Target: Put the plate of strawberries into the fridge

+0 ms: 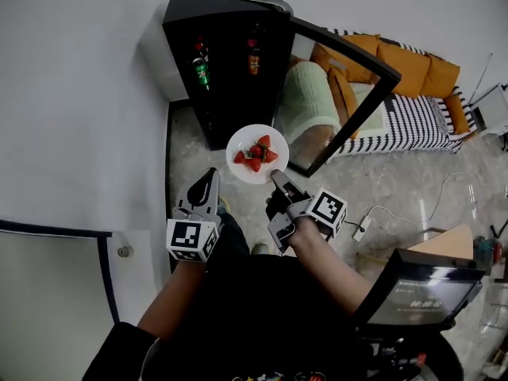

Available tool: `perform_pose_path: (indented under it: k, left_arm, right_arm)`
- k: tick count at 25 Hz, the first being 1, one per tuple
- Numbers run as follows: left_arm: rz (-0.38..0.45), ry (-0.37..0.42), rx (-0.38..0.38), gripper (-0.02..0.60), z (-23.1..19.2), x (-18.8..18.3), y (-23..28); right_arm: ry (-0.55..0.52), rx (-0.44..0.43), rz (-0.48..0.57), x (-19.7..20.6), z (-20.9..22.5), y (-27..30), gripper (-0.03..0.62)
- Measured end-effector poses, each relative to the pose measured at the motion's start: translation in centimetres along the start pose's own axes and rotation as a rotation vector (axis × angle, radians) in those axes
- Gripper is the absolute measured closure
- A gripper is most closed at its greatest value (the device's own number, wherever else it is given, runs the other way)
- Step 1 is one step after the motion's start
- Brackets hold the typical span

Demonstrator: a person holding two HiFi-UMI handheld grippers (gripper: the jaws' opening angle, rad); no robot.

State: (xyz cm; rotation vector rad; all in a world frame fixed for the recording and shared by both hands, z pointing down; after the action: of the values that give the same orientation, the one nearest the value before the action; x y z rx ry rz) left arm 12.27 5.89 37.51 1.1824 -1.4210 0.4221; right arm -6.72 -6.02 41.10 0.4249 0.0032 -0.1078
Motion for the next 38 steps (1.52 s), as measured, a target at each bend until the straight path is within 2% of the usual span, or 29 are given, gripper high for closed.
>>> perform_pose_path:
  k: [9,21,24,26,29,31,36,38]
  left_arm:
    - [0.004,0.042,0.004,0.586,0.3,-0.6,0.2]
    - [-0.025,0.048,-0.009,0.586,0.9,-1.3,0.1]
    - [-0.001,0.049,-0.003,0.586,0.9,-1.3,0.3]
    - [0.007,0.053,-0.010,0.586,2.3,-0.8,0.0]
    - [0.010,0.080,-0.051,0.586,8.0,0.5,-2.1]
    - [0.009,0.083,-0.066,0.586,10.1,1.0,-2.8]
    - [0.012,0.068,-0.023,0.586,3.5,-0.5,0.2]
    - [0.030,0.078,-0.007,0.586,2.2,-1.0,0.9]
  right_arm:
    - [-0.006,-0.023,0.004,-0.2,0.3,0.1,0.577]
    - [0.031,-0.022,-0.014,-0.2,0.3,0.3,0.577]
    - [0.019,-0.023,-0.019,-0.2,0.5,0.6,0.577]
    - [0.014,-0.033,-0.026,-0.4,1.2,-0.5,0.577]
    - [0.018,-0.066,-0.057,-0.9,3.1,-5.6,0.577]
    - [0.021,-0.075,-0.069,-1.1,3.7,-7.5,0.577]
    - [0.034,-0.040,-0.036,-0.6,2.1,-1.0,0.577]
    - [0.034,-0.040,-0.027,-0.4,1.8,0.4,0.577]
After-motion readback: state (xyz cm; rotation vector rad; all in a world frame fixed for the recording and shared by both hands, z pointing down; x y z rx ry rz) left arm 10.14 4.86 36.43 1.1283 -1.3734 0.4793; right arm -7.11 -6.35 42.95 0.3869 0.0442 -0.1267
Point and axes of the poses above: the fingertips, and each gripper's own axes: y forward along the fingers, z to its right, x out of its underside, the point moved 7 cm from there along -y, backward along the fingers, and after that the axes turned 3 degrees about -z, right-handed, at the moved point
